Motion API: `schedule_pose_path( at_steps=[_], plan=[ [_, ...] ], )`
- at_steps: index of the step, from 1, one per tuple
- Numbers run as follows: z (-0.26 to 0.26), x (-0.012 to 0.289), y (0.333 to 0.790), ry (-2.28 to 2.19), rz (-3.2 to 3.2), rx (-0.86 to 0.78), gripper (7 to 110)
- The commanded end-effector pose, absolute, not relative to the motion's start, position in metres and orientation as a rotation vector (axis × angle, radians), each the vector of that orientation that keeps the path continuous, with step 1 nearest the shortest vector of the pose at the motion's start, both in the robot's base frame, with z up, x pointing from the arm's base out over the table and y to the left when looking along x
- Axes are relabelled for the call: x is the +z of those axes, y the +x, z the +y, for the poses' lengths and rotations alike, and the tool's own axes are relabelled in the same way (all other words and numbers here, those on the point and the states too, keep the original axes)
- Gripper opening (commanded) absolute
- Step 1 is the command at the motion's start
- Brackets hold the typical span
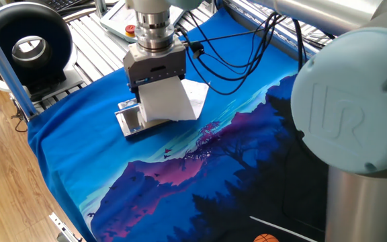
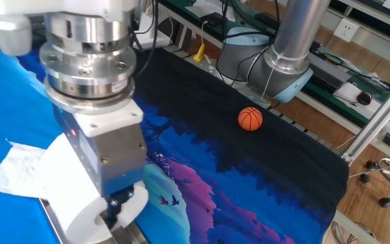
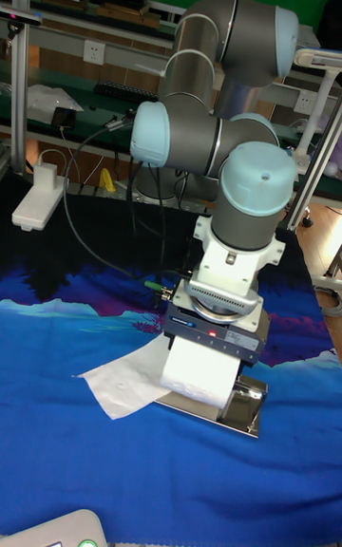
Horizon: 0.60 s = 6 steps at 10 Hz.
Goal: Put the toilet paper on its holder
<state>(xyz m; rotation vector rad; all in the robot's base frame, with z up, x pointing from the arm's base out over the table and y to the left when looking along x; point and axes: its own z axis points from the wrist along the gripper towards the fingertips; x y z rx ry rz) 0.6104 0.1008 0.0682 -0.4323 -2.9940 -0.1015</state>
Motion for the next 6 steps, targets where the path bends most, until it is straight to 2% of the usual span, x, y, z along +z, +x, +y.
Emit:
schedule_pose_path(
  at_steps=[1,6],
  plan=[
    [0.113,0.071,0.614,-0.383,-3.024,-0.161,7],
    [0.131,0.074,0.622,-0.439,-3.041,-0.263,7]
  ],
)
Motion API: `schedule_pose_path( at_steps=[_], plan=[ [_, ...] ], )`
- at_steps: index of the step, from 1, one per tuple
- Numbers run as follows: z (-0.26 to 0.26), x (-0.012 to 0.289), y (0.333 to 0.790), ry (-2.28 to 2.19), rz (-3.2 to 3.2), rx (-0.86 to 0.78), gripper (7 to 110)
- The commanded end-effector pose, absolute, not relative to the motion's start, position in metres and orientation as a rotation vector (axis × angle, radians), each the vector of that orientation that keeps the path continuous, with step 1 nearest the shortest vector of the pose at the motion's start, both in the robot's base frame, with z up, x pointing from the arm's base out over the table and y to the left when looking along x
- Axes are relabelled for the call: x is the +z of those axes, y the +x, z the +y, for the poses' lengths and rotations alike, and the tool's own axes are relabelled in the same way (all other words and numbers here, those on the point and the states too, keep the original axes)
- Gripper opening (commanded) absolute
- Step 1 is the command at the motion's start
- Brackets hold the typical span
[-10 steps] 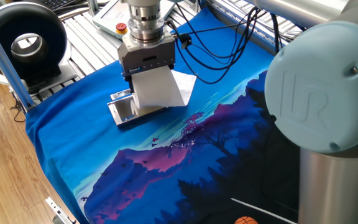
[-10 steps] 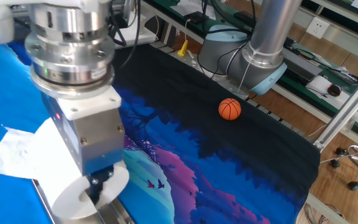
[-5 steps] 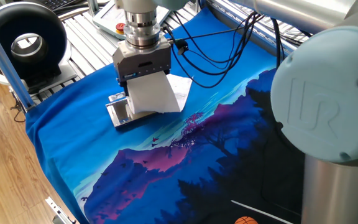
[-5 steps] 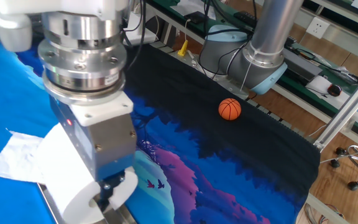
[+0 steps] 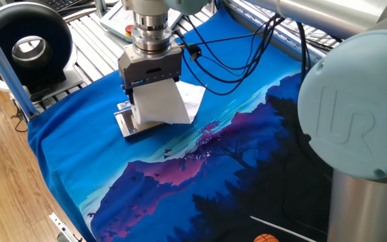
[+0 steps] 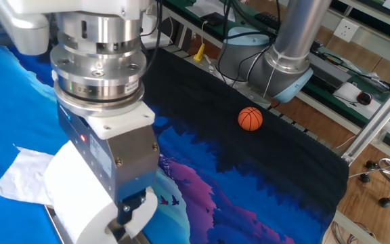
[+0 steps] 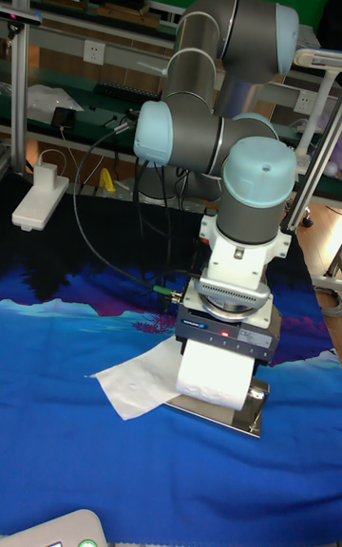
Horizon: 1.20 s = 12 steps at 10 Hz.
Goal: Put the toilet paper on its holder
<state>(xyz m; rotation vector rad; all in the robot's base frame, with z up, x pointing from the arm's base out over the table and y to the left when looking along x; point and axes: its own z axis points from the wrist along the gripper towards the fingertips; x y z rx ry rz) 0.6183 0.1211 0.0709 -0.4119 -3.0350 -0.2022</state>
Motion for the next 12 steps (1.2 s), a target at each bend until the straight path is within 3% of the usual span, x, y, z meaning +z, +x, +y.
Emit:
schedule_pose_path(
  at_steps=[1,12],
  plan=[
    [0.13,0.074,0.622,-0.473,-3.034,-0.259,7],
    [0.101,0.067,0.594,-0.399,-2.969,-0.039,7]
  ],
)
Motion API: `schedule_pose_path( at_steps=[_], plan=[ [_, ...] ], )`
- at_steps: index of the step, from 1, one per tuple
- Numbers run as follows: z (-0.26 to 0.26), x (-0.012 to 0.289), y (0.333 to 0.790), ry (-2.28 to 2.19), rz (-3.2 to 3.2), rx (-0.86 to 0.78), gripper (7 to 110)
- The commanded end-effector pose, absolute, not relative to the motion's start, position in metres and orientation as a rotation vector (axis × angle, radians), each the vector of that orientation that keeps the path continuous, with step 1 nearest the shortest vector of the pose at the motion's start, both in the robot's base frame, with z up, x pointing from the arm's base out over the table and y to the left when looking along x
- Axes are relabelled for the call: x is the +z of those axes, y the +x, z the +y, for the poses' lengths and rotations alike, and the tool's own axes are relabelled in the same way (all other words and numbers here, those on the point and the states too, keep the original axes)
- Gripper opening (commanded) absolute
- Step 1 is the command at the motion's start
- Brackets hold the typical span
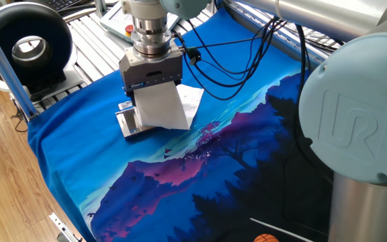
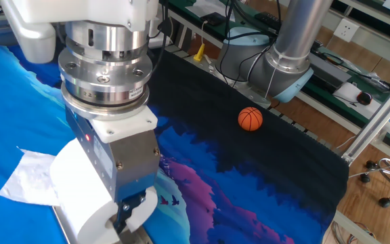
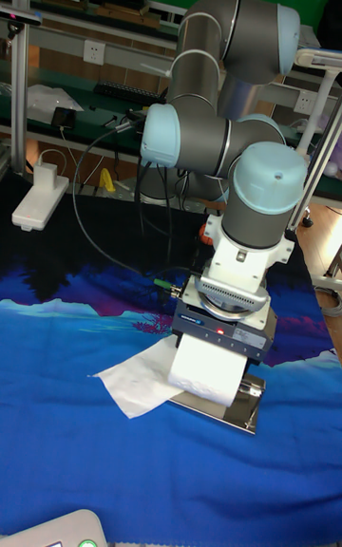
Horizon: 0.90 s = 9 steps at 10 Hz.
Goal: Put the toilet paper on its holder
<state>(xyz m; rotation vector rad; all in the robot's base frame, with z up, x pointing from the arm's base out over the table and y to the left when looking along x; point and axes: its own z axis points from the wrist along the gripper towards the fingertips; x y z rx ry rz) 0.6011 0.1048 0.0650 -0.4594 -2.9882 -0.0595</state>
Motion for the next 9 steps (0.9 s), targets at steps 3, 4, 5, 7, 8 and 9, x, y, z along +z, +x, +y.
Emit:
schedule_pose_path(
  at_steps=[3,4,5,7,8,9],
  plan=[
    [0.107,0.067,0.5953,-0.399,-2.971,-0.076,7],
    [0.1077,0.0671,0.5953,-0.392,-2.972,-0.081,7],
    [0.1096,0.0671,0.5964,-0.383,-2.976,-0.095,7],
    [0.1123,0.0673,0.5961,-0.397,-2.971,-0.109,7],
    [0.1111,0.0672,0.5965,-0.412,-2.971,-0.102,7],
    [0.109,0.0653,0.5964,-0.413,-2.975,-0.103,7]
  ],
)
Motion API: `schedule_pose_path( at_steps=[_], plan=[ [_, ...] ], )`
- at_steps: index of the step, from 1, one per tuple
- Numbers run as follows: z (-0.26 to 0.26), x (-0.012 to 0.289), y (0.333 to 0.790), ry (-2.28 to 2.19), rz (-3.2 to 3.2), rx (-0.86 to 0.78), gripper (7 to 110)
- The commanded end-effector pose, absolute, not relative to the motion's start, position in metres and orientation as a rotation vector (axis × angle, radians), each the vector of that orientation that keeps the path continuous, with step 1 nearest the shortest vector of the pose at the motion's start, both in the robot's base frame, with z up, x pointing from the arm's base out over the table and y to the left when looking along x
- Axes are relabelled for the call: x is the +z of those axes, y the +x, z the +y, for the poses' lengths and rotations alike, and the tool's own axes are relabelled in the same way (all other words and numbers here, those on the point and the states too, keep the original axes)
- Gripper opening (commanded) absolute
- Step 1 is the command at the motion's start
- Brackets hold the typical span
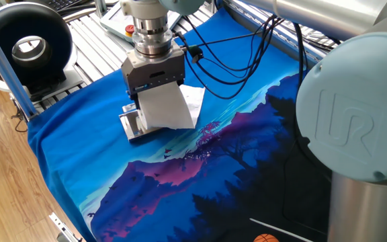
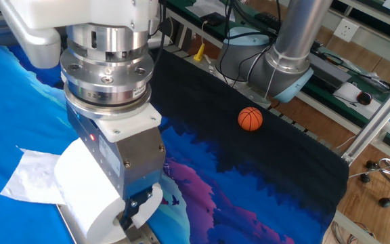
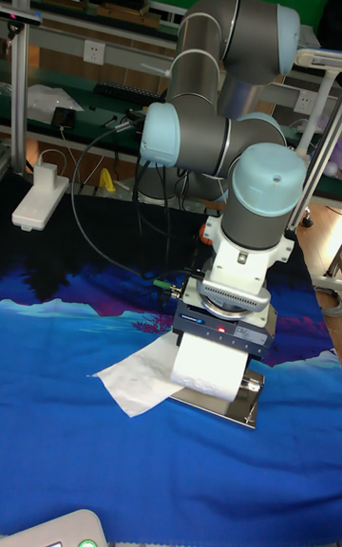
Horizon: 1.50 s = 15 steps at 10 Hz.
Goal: Put the toilet paper on its holder
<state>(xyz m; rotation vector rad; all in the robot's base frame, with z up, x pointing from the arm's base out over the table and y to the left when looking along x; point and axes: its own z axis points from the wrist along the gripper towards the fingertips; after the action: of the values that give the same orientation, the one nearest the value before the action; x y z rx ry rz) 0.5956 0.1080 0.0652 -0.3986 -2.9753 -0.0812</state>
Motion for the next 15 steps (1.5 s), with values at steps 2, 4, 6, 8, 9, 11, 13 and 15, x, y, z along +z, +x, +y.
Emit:
schedule_pose_path(
  at_steps=[2,4,6,8,9,11,13,15],
  plan=[
    [0.112,0.064,0.592,-0.422,-2.972,-0.094,7],
    [0.121,0.067,0.591,-0.445,-2.964,-0.11,7],
    [0.127,0.068,0.591,-0.454,-2.962,-0.105,7],
    [0.132,0.068,0.59,-0.454,-2.964,-0.108,7],
    [0.133,0.066,0.59,-0.453,-2.97,-0.105,7],
    [0.129,0.064,0.592,-0.46,-2.968,-0.116,7],
    [0.126,0.064,0.592,-0.432,-2.972,-0.117,7],
    [0.124,0.063,0.592,-0.383,-2.979,-0.107,7]
  ],
)
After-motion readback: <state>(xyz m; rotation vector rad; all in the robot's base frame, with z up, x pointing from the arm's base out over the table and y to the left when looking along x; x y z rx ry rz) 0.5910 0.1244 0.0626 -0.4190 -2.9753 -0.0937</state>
